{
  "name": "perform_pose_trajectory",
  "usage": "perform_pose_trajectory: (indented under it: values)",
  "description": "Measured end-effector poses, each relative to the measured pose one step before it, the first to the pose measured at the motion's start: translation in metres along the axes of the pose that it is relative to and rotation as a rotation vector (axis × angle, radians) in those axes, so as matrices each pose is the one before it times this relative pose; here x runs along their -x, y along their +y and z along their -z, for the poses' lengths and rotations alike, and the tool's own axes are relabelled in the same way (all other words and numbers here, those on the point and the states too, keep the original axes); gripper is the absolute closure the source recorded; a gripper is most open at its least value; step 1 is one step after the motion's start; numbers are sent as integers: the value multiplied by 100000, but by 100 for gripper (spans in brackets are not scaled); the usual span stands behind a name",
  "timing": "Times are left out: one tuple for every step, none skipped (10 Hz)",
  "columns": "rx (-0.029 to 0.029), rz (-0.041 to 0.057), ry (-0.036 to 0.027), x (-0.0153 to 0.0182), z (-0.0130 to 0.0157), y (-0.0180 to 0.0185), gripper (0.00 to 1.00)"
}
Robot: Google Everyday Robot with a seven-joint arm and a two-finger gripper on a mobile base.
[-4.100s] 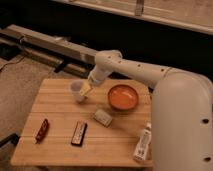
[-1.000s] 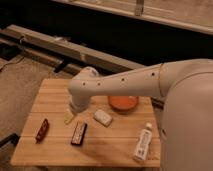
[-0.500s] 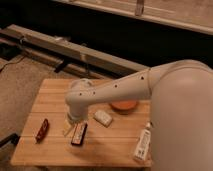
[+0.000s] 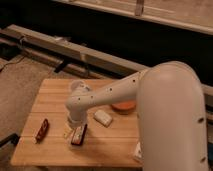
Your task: Place the eraser on the white sponge
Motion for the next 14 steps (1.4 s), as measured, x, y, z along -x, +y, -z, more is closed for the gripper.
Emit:
perform_pose_trajectory:
  values:
    - [278, -281, 737, -37, -631, -421, 20]
    - [197, -91, 912, -32, -597, -247, 20]
    - [240, -61, 1449, 37, -639, -157, 20]
    - [-3, -87, 1777, -58, -538, -143, 20]
    - [-28, -66, 1628, -40, -430, -62, 20]
    - [-67, -212, 1308, -86, -344, -111, 20]
    - [-67, -355, 743, -74, -181, -177, 20]
    - [-92, -175, 1055, -75, -254, -102, 20]
    - [-8, 11, 672, 44, -168, 27, 20]
    - [-159, -114, 943, -38, -157, -24, 20]
    - [-9, -108, 398, 3, -71, -4, 20]
    - [-243, 24, 538, -57, -62, -41, 20]
    - [-269, 393, 310, 64, -57, 91, 20]
    - [-307, 509, 382, 69, -68, 132, 23]
